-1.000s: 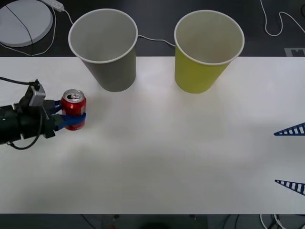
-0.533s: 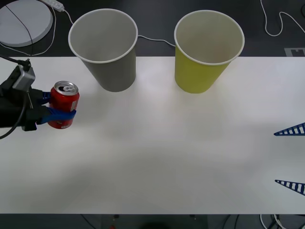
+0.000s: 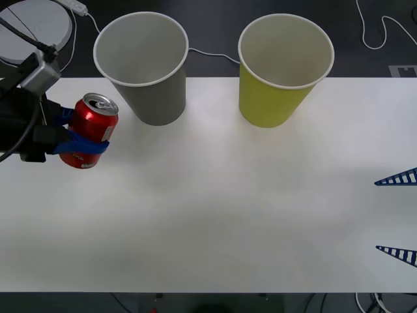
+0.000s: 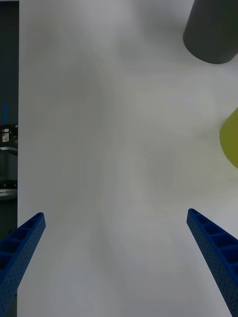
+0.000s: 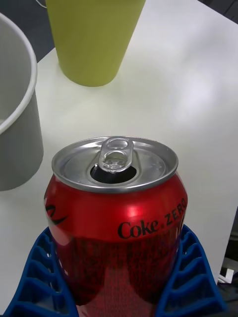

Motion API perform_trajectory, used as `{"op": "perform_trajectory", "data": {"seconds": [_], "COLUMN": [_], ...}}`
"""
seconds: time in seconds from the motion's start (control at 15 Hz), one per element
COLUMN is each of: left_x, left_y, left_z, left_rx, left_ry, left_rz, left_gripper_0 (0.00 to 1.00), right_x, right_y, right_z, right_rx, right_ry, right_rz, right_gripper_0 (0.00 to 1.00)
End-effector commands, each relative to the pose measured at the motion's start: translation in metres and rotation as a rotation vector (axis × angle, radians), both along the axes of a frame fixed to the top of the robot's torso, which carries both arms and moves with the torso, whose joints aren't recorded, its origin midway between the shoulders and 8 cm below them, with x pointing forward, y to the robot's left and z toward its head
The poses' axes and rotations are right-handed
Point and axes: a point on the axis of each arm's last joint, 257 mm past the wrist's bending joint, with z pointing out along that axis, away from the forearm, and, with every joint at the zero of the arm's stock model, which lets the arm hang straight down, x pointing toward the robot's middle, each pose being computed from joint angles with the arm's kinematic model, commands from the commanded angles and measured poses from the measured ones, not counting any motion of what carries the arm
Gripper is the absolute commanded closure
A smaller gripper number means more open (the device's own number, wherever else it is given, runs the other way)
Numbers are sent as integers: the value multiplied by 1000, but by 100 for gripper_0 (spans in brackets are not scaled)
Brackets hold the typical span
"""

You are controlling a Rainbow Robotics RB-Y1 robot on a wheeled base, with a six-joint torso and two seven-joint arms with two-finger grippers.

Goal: Put the can into the green bin and the plastic bottle into the gray bin

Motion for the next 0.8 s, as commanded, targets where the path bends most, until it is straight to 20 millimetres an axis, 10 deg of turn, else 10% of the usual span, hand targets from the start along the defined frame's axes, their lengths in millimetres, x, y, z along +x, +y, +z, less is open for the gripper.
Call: {"op": "perform_trajectory", "data": {"seconds": [0.07, 0.4, 0.8], "left_x": [-2, -7, 46], "left_y": [-15, -65, -107], "left_z": [26, 63, 111], "left_rx": [78, 93, 72], "left_ry": [-16, -13, -11], "left_rz": [-6, -41, -43], "left_gripper_0": [100, 100, 100], "right_x": [0, 0, 0], "right_y": [0, 0, 0], "right_z": [0, 0, 0], "right_rx": [0, 0, 0], "right_ry": [0, 0, 0], "right_rz": [0, 0, 0], "right_gripper_0": [0, 0, 0]}}
